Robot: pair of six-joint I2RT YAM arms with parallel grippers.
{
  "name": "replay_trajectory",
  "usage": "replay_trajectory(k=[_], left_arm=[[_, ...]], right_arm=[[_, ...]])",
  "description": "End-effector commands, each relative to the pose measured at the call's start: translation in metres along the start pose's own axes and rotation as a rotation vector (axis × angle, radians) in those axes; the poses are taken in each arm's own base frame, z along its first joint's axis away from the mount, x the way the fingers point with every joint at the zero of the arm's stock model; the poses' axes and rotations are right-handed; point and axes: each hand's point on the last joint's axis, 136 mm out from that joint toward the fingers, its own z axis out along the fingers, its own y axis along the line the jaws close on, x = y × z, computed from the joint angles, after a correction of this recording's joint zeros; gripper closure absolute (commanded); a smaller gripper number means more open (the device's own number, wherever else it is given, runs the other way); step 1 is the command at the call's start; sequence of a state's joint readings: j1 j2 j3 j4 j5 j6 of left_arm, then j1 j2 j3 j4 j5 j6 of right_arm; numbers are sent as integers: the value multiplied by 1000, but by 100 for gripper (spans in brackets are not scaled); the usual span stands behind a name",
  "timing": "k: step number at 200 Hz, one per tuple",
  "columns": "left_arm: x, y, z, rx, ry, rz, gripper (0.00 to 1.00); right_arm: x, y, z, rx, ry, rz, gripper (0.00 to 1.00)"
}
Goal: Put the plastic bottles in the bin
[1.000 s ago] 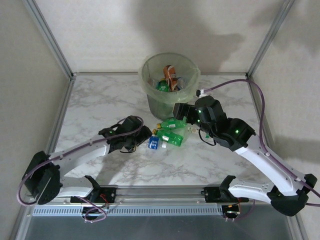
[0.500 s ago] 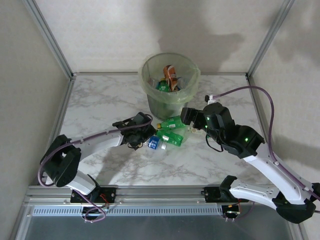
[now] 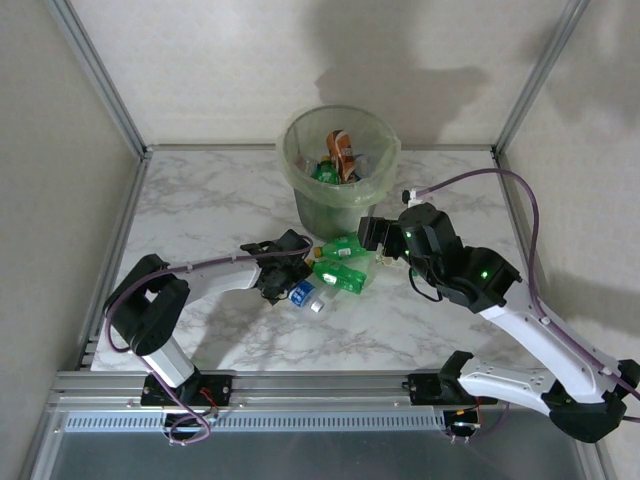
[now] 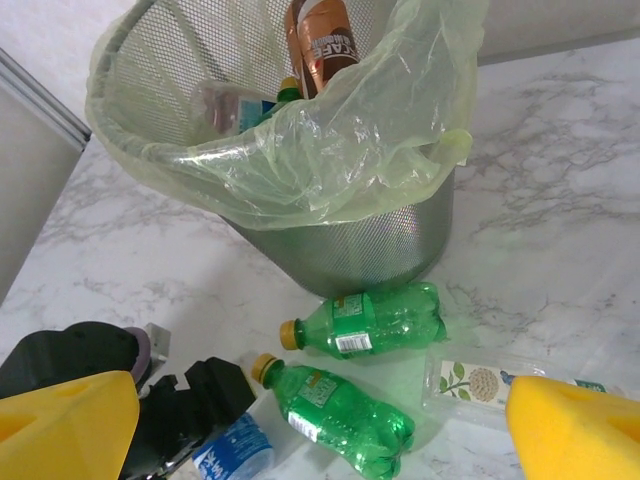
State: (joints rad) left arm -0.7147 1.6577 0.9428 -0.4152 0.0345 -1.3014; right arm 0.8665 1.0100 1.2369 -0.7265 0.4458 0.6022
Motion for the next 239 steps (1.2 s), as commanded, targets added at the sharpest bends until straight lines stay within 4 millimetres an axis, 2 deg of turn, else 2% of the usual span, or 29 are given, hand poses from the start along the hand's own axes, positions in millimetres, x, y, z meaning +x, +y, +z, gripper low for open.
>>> replay_trajectory(k=[1, 56, 77, 129, 147, 172, 239], left_arm=[[-7, 11, -2, -53, -60, -122, 24], [-10, 19, -11, -62, -76, -68, 35], [-12, 22, -16, -65, -83, -43, 37], [-14, 18, -48, 11, -91, -11, 40], [-18, 5, -67, 55, -104, 44, 40], [-29, -26, -105, 144, -151, 147, 41], [-32, -105, -195, 390, -166, 352, 43]], right_arm=[[-7, -1, -3, 9, -32, -6, 6], [-3, -1, 0, 11, -13, 41, 10], [-1, -10, -2, 41, -27, 56, 10], [-17, -9, -8, 66, -49, 67, 10], [-14, -15, -7, 92, -54, 89, 10], [-6, -29, -3, 145, -58, 173, 10], [2, -62, 6, 285, -8, 263, 9]])
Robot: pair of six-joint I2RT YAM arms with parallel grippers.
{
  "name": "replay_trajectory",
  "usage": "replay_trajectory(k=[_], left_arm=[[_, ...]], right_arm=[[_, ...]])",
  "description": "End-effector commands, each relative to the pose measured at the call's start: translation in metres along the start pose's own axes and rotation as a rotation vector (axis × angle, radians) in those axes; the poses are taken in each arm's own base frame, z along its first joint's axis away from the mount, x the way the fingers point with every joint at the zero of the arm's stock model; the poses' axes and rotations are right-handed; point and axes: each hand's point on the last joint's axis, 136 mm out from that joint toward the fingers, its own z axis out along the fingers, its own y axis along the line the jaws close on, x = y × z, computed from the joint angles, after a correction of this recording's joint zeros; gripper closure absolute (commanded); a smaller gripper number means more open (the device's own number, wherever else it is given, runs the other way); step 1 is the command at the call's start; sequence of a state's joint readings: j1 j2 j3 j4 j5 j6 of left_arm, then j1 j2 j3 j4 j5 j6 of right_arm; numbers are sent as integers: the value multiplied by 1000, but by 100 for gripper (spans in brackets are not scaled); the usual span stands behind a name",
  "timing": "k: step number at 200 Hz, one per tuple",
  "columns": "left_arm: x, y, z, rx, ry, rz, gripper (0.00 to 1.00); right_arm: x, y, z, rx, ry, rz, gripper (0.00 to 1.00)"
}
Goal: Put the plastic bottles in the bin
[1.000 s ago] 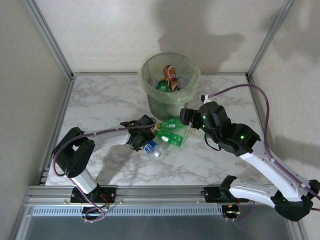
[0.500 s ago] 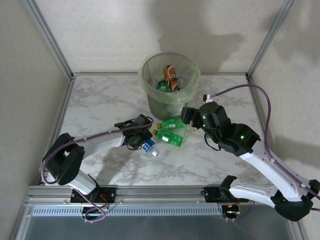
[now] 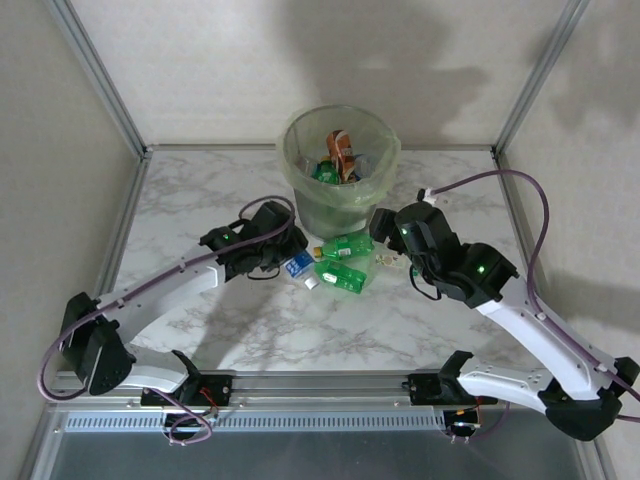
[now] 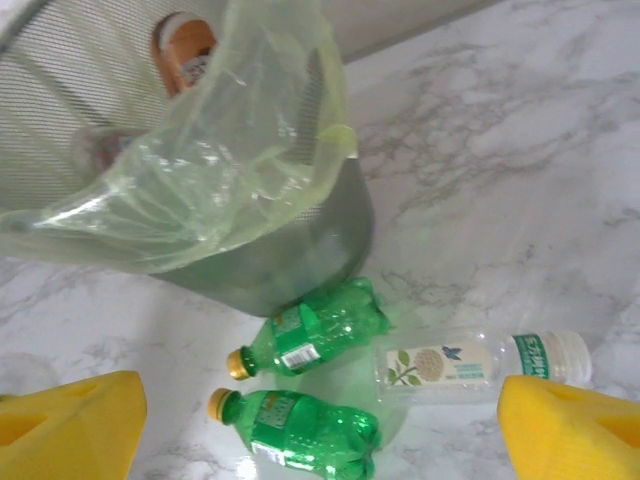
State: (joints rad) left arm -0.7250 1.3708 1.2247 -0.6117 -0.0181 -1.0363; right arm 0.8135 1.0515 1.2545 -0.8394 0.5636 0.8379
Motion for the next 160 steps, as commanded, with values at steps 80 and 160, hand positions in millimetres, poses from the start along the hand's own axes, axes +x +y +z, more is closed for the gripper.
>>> replay_trajectory(k=[80, 160], left_arm=[[-95, -144, -91, 262, -205, 237, 40], [-198, -189, -33, 331, -327, 101, 42]], right_arm=[[-20, -33, 6, 83, -1, 145, 9], [-13, -36, 4, 77, 19, 151, 9]])
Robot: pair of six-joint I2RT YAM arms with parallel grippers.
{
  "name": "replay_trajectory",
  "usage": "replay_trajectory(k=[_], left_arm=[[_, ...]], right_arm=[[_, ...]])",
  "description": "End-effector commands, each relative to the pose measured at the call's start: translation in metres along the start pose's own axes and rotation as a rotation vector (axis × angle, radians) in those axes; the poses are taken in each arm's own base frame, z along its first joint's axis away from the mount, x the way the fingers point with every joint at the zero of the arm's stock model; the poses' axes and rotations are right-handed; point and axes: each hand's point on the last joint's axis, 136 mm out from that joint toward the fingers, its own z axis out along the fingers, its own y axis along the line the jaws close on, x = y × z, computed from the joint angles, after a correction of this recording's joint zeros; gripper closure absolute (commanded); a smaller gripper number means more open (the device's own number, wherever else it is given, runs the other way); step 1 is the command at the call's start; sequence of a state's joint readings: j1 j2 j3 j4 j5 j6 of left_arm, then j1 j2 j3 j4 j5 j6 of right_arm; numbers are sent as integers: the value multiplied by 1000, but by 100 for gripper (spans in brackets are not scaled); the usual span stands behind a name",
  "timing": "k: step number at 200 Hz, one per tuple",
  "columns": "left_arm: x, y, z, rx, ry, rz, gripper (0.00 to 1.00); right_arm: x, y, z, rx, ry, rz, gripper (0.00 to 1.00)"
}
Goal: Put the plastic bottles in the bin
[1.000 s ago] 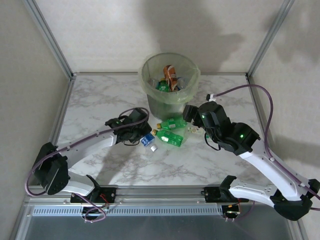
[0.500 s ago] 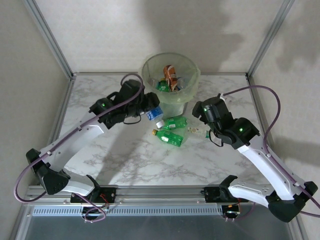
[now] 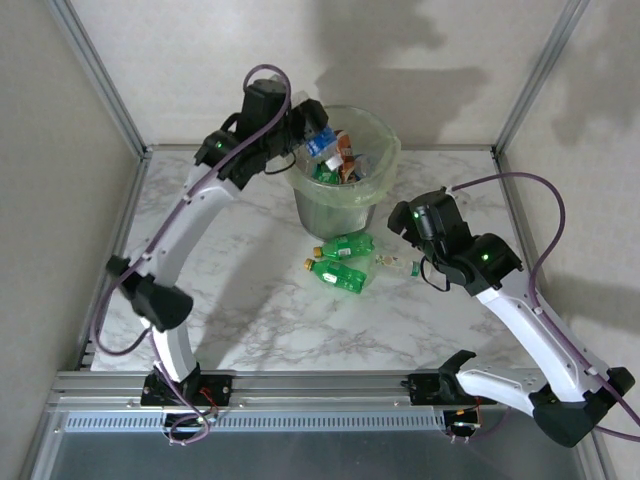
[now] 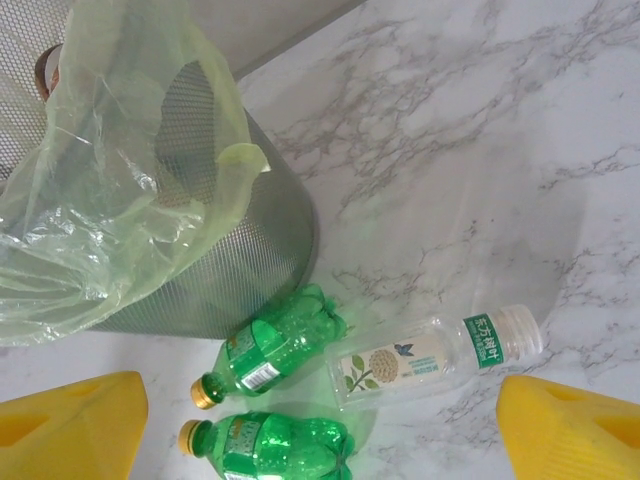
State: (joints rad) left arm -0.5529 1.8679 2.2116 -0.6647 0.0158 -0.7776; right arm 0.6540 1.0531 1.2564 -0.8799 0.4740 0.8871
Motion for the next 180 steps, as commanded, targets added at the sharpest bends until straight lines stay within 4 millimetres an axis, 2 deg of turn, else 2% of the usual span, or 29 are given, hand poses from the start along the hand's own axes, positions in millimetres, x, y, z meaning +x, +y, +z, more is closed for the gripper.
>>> replay_trajectory(k=[1, 44, 69, 106, 136, 158, 180], left_arm=[[-16, -8, 16, 28, -17, -1, 42], [-18, 11, 50, -11, -8, 5, 41], [-19, 27, 57, -72, -20, 29, 35], [-21, 31, 54, -91, -28, 61, 20], [-24, 28, 50, -84, -36, 65, 17], [-33, 17, 36, -50, -59, 57, 17], [-45, 7, 14, -30, -94, 63, 17]], right_arm=[[-4, -4, -8, -9, -13, 27, 9], [-7, -9, -7, 12, -29, 6, 9], [-15, -11, -4, 29, -50, -8, 8], [-21, -20, 7, 48, -47, 3, 6], [-24, -26, 15, 56, -28, 19, 6], [-21, -32, 23, 62, -1, 32, 5], [-14, -38, 40, 44, 55, 47, 5]])
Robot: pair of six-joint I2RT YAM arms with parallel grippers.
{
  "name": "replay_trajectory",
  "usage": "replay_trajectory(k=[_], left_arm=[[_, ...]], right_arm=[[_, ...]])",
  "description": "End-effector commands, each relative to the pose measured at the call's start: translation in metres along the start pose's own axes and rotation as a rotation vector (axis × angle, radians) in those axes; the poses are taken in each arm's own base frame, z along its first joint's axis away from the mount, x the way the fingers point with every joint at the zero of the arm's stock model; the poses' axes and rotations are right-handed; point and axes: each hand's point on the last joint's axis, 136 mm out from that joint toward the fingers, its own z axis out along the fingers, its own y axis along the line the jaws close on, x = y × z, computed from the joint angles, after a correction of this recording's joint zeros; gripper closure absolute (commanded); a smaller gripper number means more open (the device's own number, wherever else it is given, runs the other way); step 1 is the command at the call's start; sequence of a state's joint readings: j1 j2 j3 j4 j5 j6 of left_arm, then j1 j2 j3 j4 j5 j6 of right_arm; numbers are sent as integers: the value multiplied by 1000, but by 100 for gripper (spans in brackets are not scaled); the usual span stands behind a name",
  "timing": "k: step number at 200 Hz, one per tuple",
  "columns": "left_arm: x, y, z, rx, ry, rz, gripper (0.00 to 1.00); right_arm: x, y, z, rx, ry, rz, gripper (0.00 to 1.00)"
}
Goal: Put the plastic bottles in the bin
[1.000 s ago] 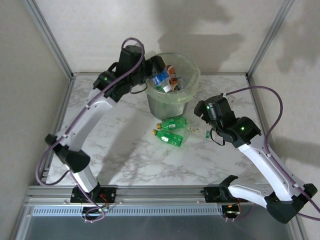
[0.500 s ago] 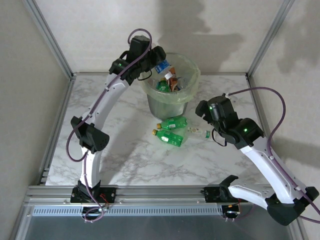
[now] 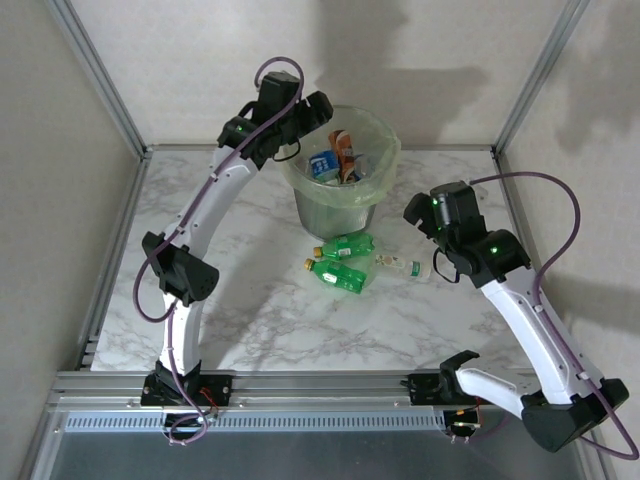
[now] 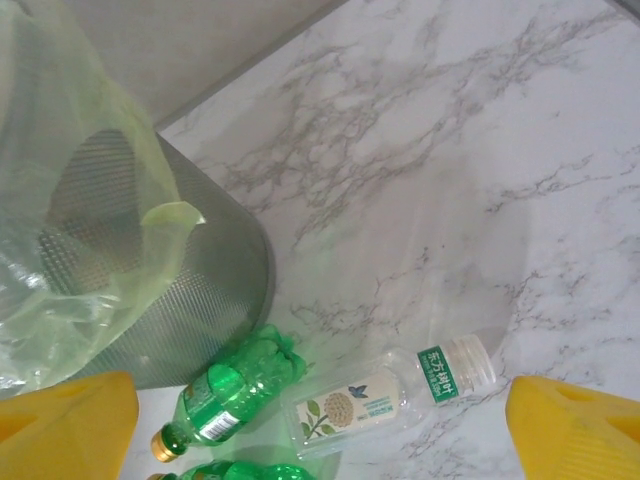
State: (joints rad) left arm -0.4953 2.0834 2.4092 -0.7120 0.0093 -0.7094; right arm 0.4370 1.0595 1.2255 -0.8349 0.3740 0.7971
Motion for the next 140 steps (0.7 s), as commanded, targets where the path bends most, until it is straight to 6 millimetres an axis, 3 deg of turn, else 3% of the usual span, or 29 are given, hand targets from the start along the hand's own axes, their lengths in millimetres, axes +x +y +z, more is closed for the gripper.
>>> replay_trajectory(k=[1, 25, 65, 104, 140], left_arm=[[-37, -20, -51, 56, -98, 8, 17], [-44, -22, -77, 67, -128, 20, 18], [-33, -9, -123, 94, -135, 71, 18], [-1, 32, -158, 70, -104, 43, 17], [34, 83, -182, 9, -93, -32, 16]], right_arm=[[11, -1, 20, -33, 71, -6, 5], [19, 0, 41, -82, 128, -4, 5], [38, -8, 87, -159, 238, 42, 11], [54, -17, 134, -170, 326, 48, 11], [78, -18, 169, -163, 417, 46, 13]])
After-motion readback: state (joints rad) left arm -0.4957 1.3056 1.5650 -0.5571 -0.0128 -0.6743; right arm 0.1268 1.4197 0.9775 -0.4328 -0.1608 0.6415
